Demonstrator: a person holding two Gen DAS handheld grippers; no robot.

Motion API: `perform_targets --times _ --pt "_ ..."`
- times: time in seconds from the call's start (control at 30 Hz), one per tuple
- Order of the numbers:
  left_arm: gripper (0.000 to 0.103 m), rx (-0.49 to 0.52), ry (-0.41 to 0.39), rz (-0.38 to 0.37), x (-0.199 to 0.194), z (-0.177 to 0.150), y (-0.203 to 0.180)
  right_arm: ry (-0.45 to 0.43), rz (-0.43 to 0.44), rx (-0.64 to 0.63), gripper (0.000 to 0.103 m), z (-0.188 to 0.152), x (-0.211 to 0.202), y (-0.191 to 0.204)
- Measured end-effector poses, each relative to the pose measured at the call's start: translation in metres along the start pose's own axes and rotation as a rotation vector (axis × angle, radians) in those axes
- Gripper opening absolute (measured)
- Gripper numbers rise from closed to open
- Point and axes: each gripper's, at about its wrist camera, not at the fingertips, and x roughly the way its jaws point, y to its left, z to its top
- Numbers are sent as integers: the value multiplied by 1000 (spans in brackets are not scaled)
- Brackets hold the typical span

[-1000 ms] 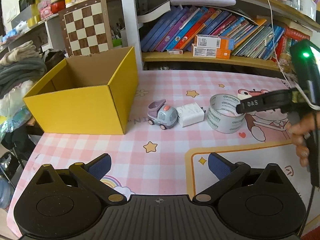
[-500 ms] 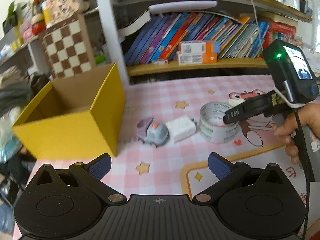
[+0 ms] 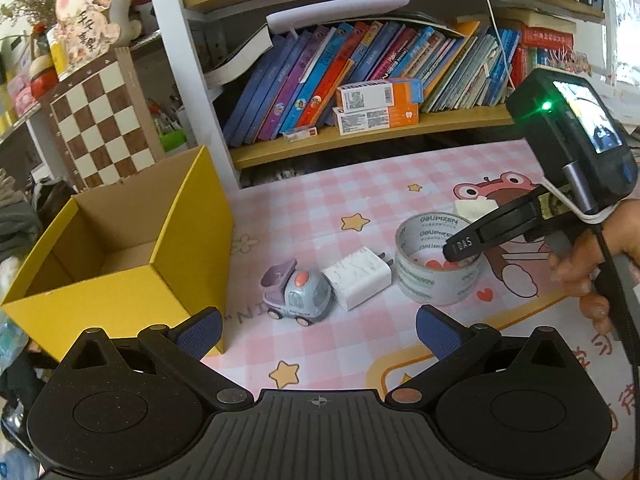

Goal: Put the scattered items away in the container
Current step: 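Reach the right tool to the clear tape roll and close on its rim, then grasp the white charger plug with the left tool while the right tool holds the tape roll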

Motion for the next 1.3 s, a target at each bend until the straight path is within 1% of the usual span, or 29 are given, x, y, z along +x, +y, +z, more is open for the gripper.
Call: perform_targets --times 0.1,0.27,0.53,0.57,0.6,0.77,0.93,1.03,1.13,1.3 --pt "103 11 -1 -4 6 1 1 -1 8 3 9 0 -1 0" --pt "103 25 -4 -8 11 1 1 -11 11 7 9 -1 -3 -1" --pt "102 44 -10 -22 18 1 -2 -57 32 5 9 -1 -22 0" --pt "101 48 -11 -22 19 1 -2 -58 34 10 9 -2 -24 -1" --pt "98 53 -10 -22 21 2 -3 -59 35 16 9 -2 -26 -2" --pt "96 63 8 -1 30 1 -2 -67 30 45 9 -9 -36 -11" --pt "91 68 4 6 35 3 -1 -67 14 78 9 -21 -45 -23" --pt "86 80 -3 -5 40 6 -4 -59 7 97 9 -28 -47 -29" --pt "84 93 -4 -23 47 9 -8 -54 0 113 9 -33 -49 -34" --pt "83 121 9 -58 62 13 -15 -52 -3 124 9 -38 -54 -39"
